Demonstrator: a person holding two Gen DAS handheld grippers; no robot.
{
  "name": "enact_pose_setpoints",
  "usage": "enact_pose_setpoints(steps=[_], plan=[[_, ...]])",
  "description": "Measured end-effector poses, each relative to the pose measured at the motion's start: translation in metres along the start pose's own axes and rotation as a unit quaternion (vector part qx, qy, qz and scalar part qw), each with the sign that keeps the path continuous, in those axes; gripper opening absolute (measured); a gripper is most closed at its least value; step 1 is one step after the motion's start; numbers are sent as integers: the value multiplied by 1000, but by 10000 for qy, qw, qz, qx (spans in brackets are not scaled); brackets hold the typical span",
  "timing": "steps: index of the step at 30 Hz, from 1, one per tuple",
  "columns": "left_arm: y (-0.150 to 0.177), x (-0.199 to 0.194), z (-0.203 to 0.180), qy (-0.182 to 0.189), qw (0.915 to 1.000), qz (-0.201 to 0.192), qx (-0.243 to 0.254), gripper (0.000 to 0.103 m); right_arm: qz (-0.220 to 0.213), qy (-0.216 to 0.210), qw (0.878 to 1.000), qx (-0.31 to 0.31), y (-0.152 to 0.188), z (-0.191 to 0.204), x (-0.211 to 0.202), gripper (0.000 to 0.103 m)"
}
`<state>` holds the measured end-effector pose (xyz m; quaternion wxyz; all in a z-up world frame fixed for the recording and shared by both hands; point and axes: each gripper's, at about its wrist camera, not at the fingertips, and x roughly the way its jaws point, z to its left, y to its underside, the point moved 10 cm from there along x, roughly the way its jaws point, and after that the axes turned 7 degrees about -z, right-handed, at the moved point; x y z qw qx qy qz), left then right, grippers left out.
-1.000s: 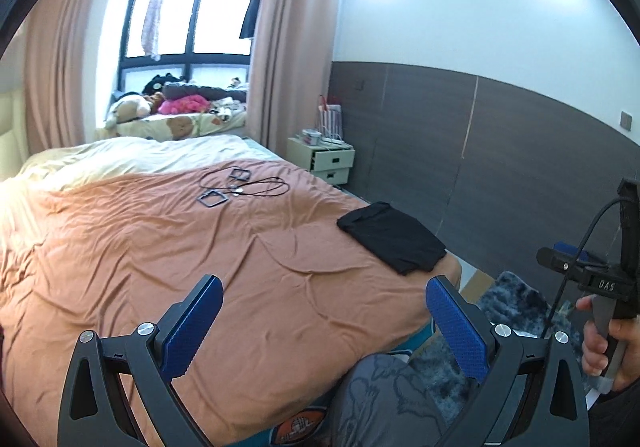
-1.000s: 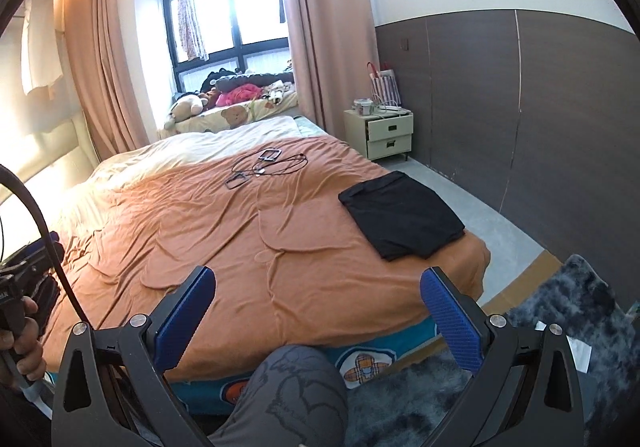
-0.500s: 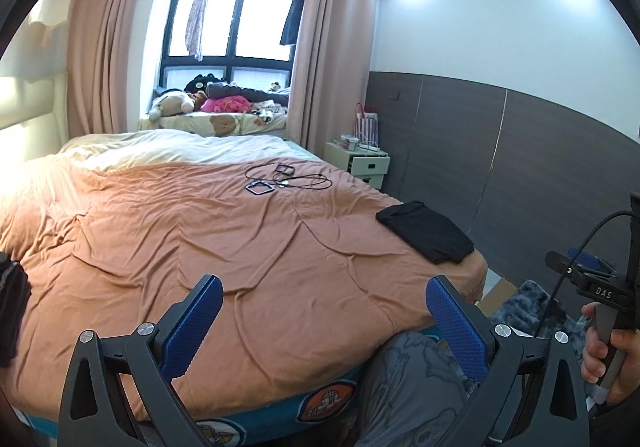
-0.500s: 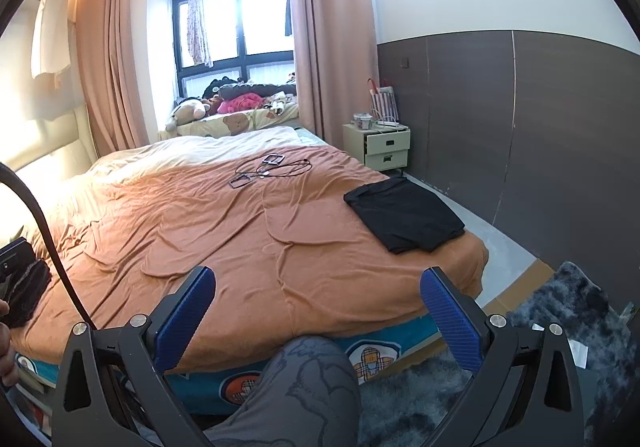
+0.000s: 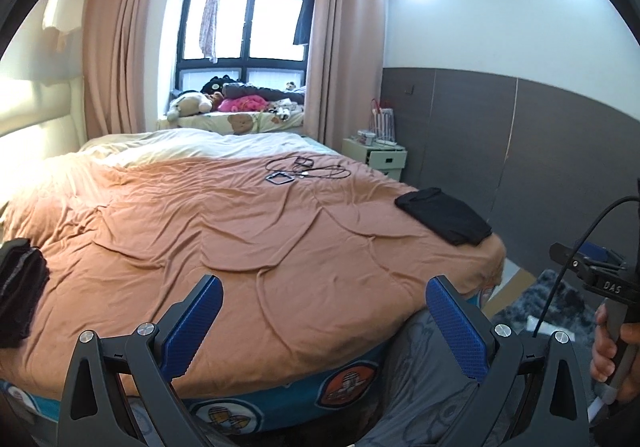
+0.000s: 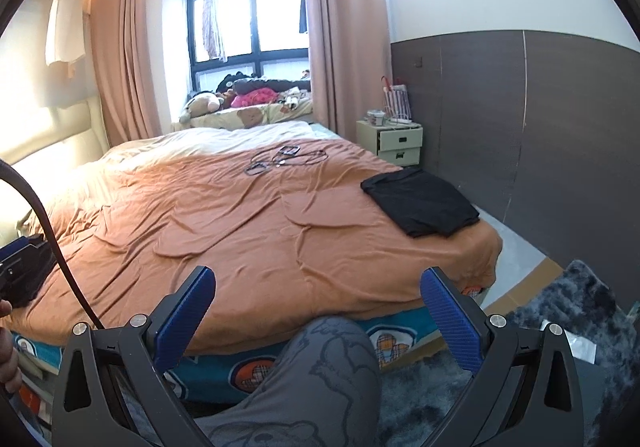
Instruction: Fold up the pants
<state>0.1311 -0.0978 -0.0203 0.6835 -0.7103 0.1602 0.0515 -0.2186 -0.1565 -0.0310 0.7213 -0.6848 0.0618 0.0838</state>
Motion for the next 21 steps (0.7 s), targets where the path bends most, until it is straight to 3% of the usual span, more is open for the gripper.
enact_pose_setpoints(steps=[10, 21], plan=[[25, 9, 3, -166, 9998, 93, 42, 102, 30, 94, 9999, 100, 9, 5, 8, 103], [29, 12, 7, -180, 9997, 132, 32, 102, 248, 116, 9994, 197, 14, 13, 10, 103]])
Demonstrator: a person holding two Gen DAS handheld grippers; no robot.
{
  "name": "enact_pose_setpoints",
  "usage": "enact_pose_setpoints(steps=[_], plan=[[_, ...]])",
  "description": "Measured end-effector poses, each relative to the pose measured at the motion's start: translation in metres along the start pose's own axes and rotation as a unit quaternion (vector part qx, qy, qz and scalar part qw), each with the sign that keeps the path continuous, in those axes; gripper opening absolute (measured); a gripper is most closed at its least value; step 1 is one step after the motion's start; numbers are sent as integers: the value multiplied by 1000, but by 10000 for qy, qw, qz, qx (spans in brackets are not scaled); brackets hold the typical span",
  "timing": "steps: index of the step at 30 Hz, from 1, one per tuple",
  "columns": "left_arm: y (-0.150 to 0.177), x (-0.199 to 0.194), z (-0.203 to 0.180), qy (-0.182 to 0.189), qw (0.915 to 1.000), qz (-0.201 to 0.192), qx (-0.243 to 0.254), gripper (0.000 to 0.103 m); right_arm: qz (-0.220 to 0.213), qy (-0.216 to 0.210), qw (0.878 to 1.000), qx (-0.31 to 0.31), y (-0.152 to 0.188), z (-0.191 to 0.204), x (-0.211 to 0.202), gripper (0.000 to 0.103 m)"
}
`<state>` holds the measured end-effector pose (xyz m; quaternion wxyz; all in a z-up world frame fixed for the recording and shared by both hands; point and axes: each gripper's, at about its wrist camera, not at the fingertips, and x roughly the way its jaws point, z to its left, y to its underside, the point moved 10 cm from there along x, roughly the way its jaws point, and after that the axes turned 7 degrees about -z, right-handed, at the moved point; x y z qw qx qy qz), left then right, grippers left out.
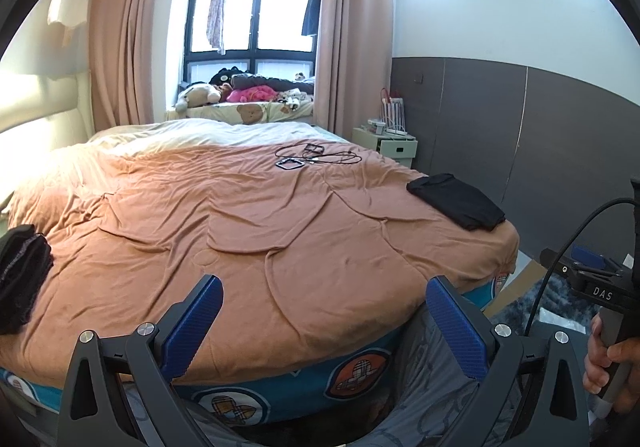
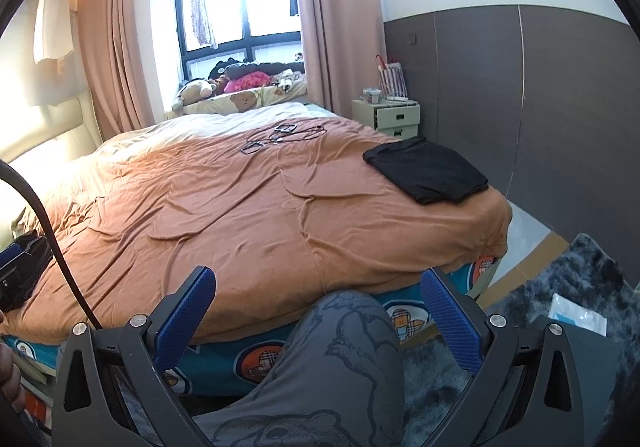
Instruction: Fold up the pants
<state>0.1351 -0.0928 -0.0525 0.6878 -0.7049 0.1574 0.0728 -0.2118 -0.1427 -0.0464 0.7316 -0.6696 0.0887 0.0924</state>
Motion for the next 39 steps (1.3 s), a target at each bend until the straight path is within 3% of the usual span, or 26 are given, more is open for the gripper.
enact_pose_setpoints(steps=[39], plan=[[0, -8, 3, 31, 10000, 12, -34, 103, 60, -102, 9999, -25, -5, 8, -11, 103]])
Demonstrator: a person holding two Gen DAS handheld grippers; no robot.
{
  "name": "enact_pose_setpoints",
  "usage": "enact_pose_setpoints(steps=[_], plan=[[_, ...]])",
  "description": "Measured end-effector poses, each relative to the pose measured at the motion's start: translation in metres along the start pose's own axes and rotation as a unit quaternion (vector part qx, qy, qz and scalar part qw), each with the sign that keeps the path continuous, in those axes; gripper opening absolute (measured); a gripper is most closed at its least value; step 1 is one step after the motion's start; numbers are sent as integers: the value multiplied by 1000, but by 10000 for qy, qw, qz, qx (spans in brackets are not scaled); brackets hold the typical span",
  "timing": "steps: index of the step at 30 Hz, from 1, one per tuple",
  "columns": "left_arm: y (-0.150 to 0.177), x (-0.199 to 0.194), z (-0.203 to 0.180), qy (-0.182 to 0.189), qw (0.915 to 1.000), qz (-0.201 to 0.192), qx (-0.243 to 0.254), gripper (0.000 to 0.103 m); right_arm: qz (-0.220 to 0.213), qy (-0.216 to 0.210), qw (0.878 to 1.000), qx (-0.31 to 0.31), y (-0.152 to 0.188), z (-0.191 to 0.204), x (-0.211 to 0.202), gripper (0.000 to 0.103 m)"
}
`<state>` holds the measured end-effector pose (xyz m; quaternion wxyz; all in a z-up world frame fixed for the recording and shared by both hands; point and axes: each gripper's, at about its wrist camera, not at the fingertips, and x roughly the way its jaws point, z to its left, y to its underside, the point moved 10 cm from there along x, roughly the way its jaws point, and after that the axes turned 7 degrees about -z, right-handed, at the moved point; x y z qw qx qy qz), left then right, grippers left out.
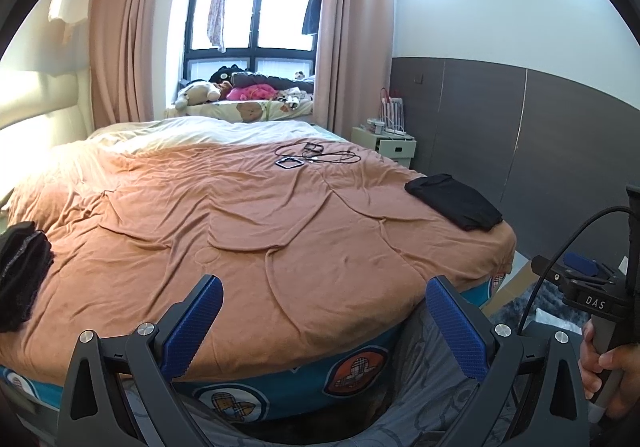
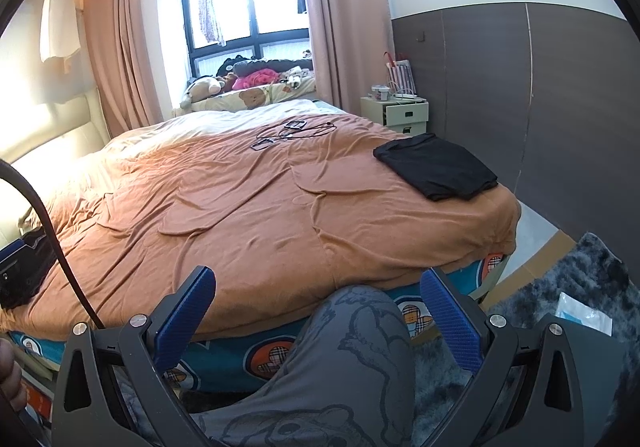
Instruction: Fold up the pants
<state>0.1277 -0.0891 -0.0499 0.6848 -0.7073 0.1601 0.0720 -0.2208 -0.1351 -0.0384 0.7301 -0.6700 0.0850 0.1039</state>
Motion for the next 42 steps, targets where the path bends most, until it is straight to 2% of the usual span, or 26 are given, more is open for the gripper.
enact_pose_setpoints(steps=[29, 42], plan=[[2, -10, 0, -139, 9999, -18, -100, 102, -19, -87, 10000, 7, 1, 6, -6, 103], [2, -14, 2, -198, 9997, -73, -81, 102, 165, -74, 9998, 100, 8, 11, -2, 103]])
